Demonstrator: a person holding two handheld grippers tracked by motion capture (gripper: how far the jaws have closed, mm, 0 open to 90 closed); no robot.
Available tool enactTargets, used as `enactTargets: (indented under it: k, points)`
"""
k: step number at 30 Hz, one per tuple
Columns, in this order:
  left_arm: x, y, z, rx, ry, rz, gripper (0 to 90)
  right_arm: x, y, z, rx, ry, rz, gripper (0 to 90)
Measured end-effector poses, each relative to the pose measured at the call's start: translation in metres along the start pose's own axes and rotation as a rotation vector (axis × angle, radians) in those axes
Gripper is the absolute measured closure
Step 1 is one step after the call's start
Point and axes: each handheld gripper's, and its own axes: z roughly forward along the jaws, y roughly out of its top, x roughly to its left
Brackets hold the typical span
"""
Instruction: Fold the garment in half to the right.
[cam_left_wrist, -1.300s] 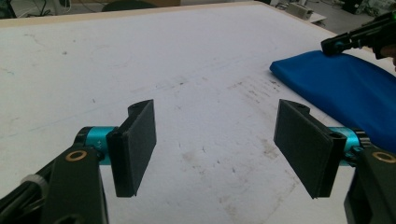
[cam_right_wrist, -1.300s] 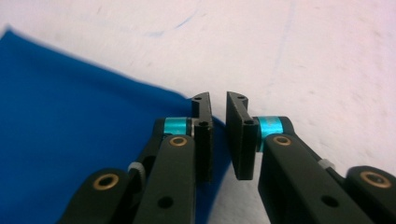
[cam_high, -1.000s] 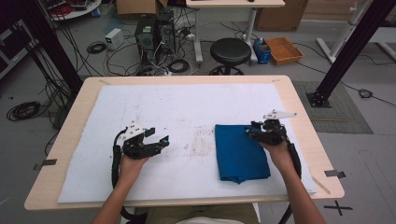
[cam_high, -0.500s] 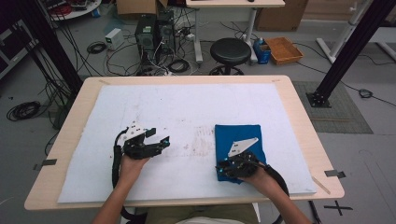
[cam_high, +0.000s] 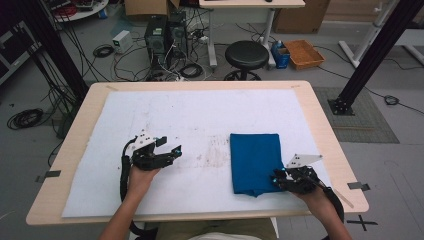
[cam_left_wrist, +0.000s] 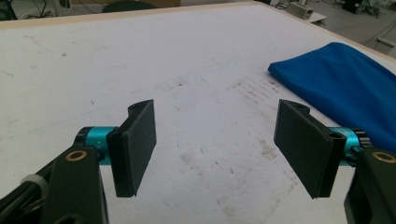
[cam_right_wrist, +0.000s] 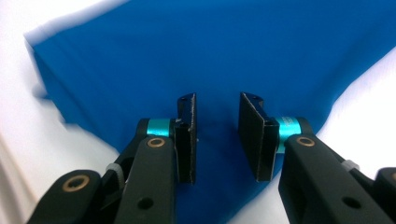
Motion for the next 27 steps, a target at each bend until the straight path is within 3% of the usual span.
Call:
enactTargets:
  k: [2,5,7,9,12,15,17,21,24,27]
  points:
    - [0.0,0.0,0.0,-0.004,0.001,0.002,29.8,0.0,-0.006,0.0,-0.032,0.013,-0.012,64.3]
    - [0.001,0.0,-0.001,-0.004,0.005,-0.003,28.9,-0.001,-0.002,-0.001,-0.01,0.061,-0.041,55.1]
    - [0.001,0.0,-0.001,-0.004,0.004,-0.002,28.9,-0.004,0.004,-0.004,-0.036,0.067,-0.027,47.4]
    - [0.001,0.0,-0.001,-0.004,0.004,-0.001,28.9,-0.01,0.012,-0.006,-0.091,0.022,0.003,40.3]
    - [0.001,0.001,-0.001,-0.016,-0.002,0.002,28.7,-0.021,0.021,-0.002,-0.134,-0.05,0.051,38.9]
    - [0.003,0.001,-0.002,-0.035,-0.007,0.005,24.8,-0.033,0.029,0.005,-0.196,-0.138,0.113,25.7]
    - [0.005,0.002,-0.004,-0.05,-0.013,0.015,24.7,-0.037,0.033,0.003,-0.243,-0.174,0.123,20.5]
    - [0.01,0.004,-0.009,-0.095,-0.019,0.034,24.7,-0.036,0.035,-0.012,-0.324,-0.218,0.108,20.5]
    - [0.018,0.004,-0.014,-0.141,-0.021,0.054,24.5,-0.037,0.029,-0.027,-0.39,-0.249,0.123,20.3]
    - [0.024,0.002,-0.018,-0.162,-0.021,0.056,24.5,-0.042,0.021,-0.037,-0.411,-0.27,0.151,19.4]
